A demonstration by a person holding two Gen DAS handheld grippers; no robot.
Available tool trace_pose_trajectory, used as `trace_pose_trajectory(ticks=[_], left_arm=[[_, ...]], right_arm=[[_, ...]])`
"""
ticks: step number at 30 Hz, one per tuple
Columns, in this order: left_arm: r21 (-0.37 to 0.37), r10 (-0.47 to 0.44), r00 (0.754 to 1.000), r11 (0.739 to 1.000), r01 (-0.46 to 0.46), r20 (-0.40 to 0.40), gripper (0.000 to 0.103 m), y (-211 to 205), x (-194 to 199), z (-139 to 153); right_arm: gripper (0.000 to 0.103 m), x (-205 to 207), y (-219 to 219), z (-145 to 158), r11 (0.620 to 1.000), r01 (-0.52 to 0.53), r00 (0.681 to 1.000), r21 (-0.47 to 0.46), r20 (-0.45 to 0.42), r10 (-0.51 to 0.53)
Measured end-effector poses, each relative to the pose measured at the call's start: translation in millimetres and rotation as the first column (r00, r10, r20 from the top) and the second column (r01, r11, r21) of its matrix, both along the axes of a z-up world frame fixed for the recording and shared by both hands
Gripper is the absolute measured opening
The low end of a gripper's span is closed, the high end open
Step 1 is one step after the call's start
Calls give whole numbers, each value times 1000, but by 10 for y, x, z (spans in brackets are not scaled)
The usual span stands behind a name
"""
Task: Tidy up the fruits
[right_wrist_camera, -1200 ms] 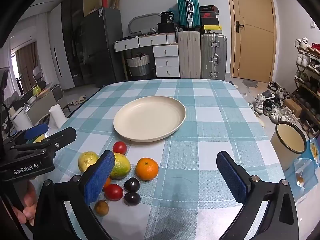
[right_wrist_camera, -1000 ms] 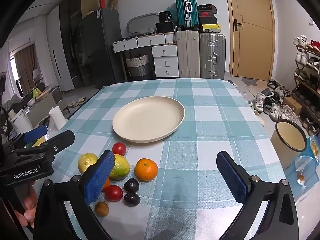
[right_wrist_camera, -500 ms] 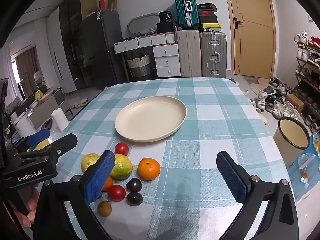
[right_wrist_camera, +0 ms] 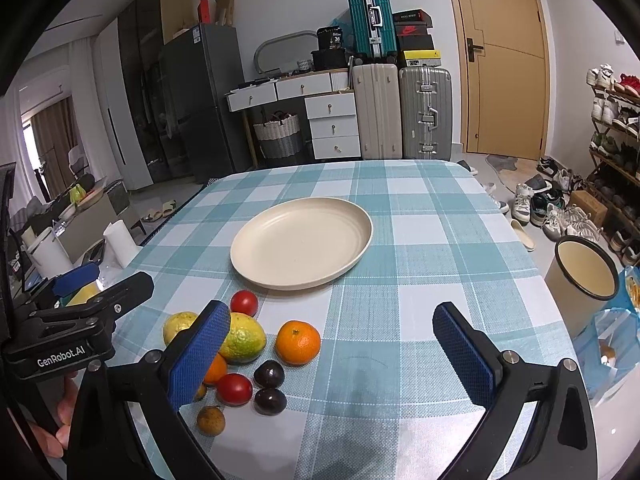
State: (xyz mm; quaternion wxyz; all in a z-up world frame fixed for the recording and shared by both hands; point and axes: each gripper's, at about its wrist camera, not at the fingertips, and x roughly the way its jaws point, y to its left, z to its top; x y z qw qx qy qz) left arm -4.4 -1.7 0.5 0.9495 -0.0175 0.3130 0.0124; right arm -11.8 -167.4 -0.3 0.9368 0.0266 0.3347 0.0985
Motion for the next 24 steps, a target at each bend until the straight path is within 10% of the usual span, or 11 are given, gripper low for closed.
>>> trace_pose_trajectory(ticks=[24], left_arm=[[-24,-2,1000,1000,2,-12,102,-13,-14,11]], right_arm=[[103,18,-48,-59,1000,5,1000,25,-24,-5]])
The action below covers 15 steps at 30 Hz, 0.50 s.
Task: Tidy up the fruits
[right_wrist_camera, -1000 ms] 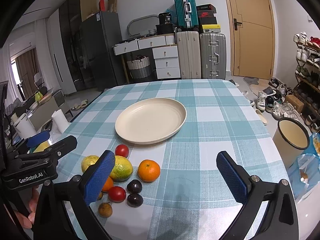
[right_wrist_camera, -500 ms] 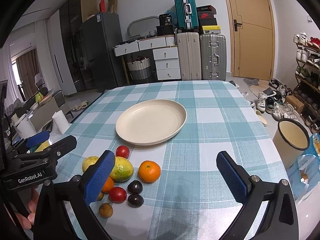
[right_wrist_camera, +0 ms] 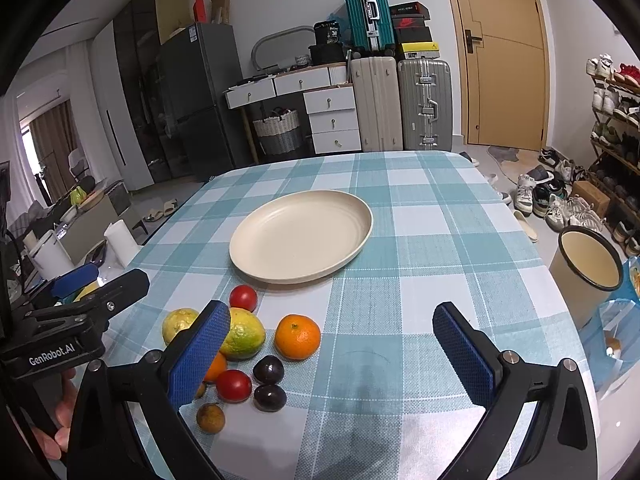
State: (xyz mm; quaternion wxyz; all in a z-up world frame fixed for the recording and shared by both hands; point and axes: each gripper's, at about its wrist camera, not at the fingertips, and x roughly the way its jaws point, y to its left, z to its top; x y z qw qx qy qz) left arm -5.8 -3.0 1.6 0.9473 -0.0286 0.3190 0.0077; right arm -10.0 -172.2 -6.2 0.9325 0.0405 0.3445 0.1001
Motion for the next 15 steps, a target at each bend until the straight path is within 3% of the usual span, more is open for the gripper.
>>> trace_pose_trajectory(ticks=[15], left_arm=[[-51,3,1000,999,-4,-24,102,160,48,-18]], right_arm=[[103,-2,-12,29,1000,0,1000,2,19,0]])
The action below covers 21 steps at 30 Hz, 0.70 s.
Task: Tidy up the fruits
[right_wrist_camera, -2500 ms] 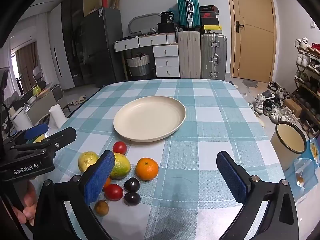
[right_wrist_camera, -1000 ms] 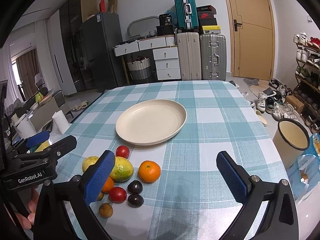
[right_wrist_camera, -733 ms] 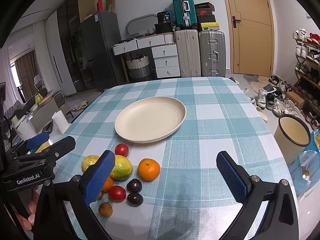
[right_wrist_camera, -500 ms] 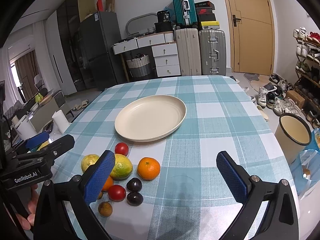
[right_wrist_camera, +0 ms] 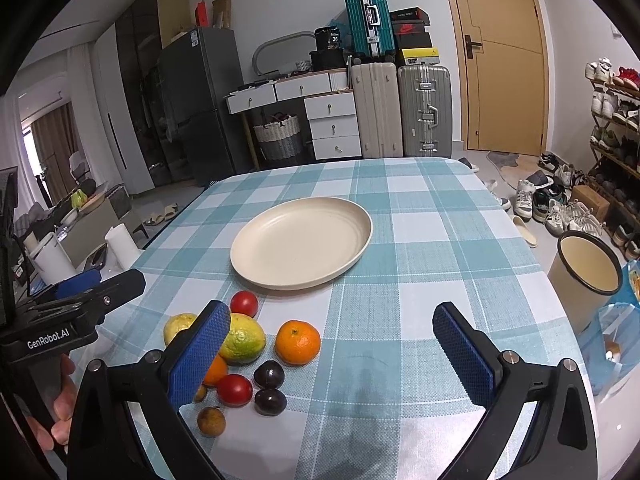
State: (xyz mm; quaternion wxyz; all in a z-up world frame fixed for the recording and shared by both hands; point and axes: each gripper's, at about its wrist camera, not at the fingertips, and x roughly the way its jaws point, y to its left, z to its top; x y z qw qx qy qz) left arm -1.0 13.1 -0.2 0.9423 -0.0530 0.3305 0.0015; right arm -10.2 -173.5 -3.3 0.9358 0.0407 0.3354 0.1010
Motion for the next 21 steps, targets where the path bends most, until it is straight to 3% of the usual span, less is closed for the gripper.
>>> trace_pose_trajectory(ticks=[21], left_arm=[[-6,-4,993,1000,3,-118,102,151,281,-417]], right_arm=[[103,-8,52,-42,1000,-18,1000,-8,-8,18]])
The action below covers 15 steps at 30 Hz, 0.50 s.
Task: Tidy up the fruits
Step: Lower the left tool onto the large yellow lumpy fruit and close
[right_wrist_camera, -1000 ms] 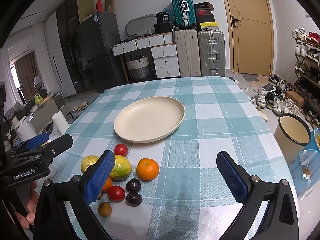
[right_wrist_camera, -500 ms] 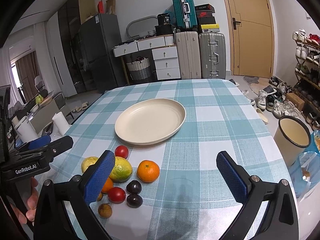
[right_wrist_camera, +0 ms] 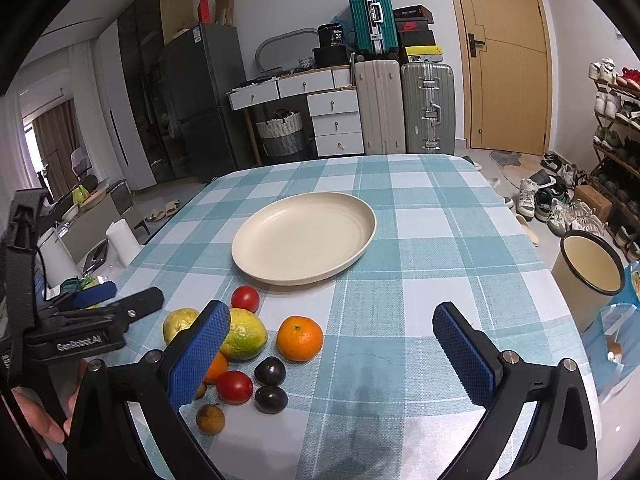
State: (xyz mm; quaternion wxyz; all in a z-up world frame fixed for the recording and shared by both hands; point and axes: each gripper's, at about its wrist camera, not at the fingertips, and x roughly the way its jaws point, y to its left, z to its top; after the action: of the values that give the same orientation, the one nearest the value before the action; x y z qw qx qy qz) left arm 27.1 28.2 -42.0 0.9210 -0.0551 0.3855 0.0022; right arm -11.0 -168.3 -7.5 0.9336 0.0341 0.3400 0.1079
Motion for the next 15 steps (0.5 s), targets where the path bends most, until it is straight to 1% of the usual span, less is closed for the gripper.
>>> trace_pose_trajectory(ticks=[2,4,9,11,13,15], left_arm=[[-1,1,1000,1000,-1,-12,102,-5,17,-55],[15,33,999,999,-33,-19,102,15,45,-117],[-7,25,998,1000,-26,-50,102,60,138,-252],[-36,18,997,999,-21,-71,102,91,167,-309],[-82,7,995,997,-15,-95,102,133,197,-365],[-113,-9,993,994,-4,-116,98,150,224,-421]], right_arm=[[103,7,10,-4,1000,-3,1000,-2,-1,3],[103,6,18,-10,1000,-4,1000,-4,-3,4],[103,12,23,-34,1000,-4,1000,-8,-12,4],[103,8,28,-39,1000,-5,1000,-10,-13,5],[103,8,30,-43,1000,-5,1000,-9,-13,5],[103,8,33,-45,1000,-6,1000,-8,-16,6]])
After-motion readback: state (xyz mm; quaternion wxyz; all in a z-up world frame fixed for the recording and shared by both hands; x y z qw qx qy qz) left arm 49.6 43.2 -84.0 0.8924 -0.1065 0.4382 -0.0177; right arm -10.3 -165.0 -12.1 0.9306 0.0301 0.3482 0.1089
